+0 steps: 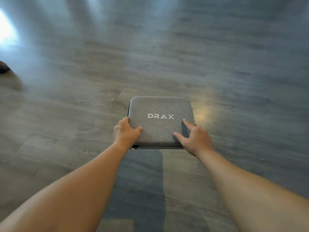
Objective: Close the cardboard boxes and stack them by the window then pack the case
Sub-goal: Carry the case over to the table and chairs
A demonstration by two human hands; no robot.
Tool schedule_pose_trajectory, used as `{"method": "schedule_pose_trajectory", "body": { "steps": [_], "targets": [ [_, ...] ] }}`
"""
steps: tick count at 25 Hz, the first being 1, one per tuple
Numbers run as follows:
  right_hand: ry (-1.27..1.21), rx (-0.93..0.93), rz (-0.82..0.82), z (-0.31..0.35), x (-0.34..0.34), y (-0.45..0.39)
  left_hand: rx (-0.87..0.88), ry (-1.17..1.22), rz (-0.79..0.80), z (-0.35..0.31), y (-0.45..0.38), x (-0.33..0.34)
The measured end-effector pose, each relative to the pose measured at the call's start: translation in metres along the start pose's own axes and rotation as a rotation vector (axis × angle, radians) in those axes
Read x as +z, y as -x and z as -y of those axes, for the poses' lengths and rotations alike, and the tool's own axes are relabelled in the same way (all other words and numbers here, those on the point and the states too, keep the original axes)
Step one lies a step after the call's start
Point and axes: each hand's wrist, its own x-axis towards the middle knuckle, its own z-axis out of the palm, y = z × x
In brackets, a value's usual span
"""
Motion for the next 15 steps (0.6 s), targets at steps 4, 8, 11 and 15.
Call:
{"method": "schedule_pose_trajectory", "body": {
  "steps": [4,8,11,15],
  "targets": [
    [-0.005,0.023,-0.03,0.032,-0.142,0.043,0.063,-0.001,0.036,-0.117,0.046,-0.075],
    [-0.007,0.071,-0.097,0.067,-0.308,0.11,0.13,-0.017,0.077,-0.255,0.114,-0.159],
    [-0.011,0.101,-0.144,0.084,-0.405,0.162,0.206,-0.027,0.118,-0.337,0.158,-0.205],
    [-0.033,0.232,-0.289,0.095,-0.503,0.242,0.364,-0.03,0.236,-0.433,0.21,-0.248]
  ]
}}
